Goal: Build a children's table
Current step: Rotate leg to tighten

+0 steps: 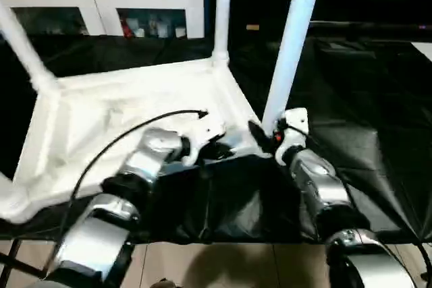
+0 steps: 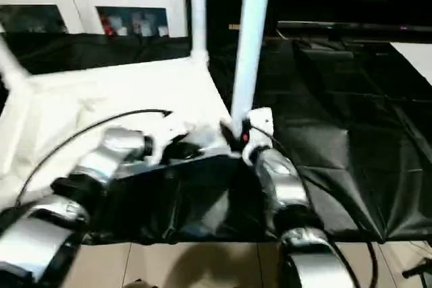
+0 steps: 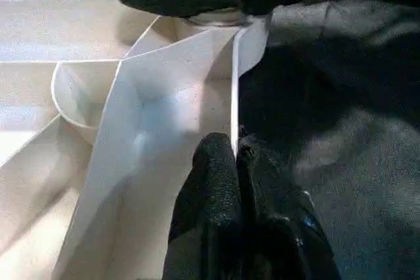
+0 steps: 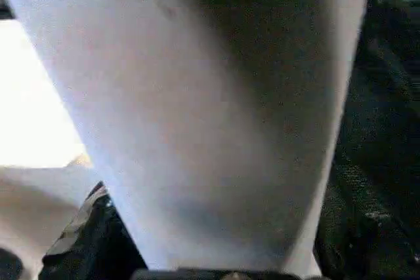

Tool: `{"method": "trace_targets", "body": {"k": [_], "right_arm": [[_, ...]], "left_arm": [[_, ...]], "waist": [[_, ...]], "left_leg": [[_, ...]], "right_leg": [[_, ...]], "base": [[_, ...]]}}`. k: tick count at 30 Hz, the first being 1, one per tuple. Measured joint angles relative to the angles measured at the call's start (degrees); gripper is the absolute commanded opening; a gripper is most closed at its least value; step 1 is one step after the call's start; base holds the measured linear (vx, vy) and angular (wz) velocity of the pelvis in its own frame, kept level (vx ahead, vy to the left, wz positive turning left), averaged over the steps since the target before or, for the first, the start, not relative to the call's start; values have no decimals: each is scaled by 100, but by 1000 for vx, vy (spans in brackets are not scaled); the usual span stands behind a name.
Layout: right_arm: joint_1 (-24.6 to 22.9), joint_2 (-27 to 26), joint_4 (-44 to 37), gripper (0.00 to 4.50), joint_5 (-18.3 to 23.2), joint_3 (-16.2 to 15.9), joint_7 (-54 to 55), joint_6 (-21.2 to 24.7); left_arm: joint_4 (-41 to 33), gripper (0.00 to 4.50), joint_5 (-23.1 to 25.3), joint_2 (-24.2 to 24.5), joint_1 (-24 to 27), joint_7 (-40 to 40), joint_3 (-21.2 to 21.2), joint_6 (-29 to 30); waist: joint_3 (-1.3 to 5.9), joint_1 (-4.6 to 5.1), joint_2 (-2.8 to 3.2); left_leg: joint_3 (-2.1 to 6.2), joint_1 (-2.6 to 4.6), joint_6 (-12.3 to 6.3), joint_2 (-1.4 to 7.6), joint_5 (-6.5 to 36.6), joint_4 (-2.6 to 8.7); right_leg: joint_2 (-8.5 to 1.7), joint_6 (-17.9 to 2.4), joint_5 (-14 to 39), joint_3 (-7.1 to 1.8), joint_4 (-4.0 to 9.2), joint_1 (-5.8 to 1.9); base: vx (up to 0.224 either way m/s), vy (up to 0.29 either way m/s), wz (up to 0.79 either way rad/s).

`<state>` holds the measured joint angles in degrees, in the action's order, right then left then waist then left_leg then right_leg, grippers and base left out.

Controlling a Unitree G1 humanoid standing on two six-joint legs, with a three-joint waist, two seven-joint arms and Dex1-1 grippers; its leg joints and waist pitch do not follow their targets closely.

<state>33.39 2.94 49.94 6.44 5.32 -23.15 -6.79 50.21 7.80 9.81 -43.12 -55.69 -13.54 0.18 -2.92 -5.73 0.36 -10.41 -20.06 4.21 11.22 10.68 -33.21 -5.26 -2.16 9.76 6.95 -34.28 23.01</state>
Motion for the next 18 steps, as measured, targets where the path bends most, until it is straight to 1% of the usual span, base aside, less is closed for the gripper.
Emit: {"method": "trace_targets", "body": {"k": [2,5,6,9,10,12,14,15,18], "right_arm": [[0,-21,38,309,21,46,-88,-85],[2,-47,63,351,37,57,-224,-147],[4,-47,72,351,24,48,-273,-168],[38,-27,165,378,-40,-33,-450,-279],[47,35,206,378,-51,-112,-659,-314],[47,91,248,378,-51,-150,-976,-364],[45,300,241,378,-45,-347,-1693,-369],[35,347,214,378,-31,-387,-1957,-357],[-115,665,-89,378,58,-675,-3213,-199]], "left_arm": [[0,0,10,4,1,-23,-1,-20],[-12,0,3,60,6,-117,0,-38],[-21,0,-3,83,10,-157,0,-47],[-42,0,-18,168,18,-279,1,-73],[-42,0,-24,228,20,-385,-4,-113],[-49,0,-49,307,36,-548,-9,-171],[-57,0,-128,469,60,-872,-37,-263],[-64,0,-148,526,73,-992,-37,-294],[-131,0,-201,770,95,-1551,-93,-394]], "waist": [[0,5,0],[0,12,0],[0,23,0],[-1,67,-1],[-1,83,-1],[-1,84,-1],[-1,73,-1],[-1,63,-1],[-2,19,0]], "left_leg": [[0,0,0,0,0,0],[0,-1,-1,0,0,2],[0,-1,-1,0,1,3],[0,-4,-1,0,1,5],[-1,-7,-2,0,1,7],[-1,-9,-2,3,1,10],[-1,-10,-2,5,1,10],[-2,-13,-2,9,1,8],[-2,-10,-4,11,1,5]], "right_leg": [[0,-1,-1,0,1,0],[0,-1,-1,0,2,1],[0,-1,-1,0,3,1],[1,-1,-1,0,3,4],[2,-1,-1,0,3,4],[4,-1,0,0,4,5],[7,-1,0,1,3,7],[9,-2,0,1,2,7],[9,-2,0,4,4,7]], "base": [[0,0,0],[0,0,0],[0,0,0],[0,0,0],[0,0,0],[0,0,0],[0,0,0],[0,0,0],[0,0,0]]}}
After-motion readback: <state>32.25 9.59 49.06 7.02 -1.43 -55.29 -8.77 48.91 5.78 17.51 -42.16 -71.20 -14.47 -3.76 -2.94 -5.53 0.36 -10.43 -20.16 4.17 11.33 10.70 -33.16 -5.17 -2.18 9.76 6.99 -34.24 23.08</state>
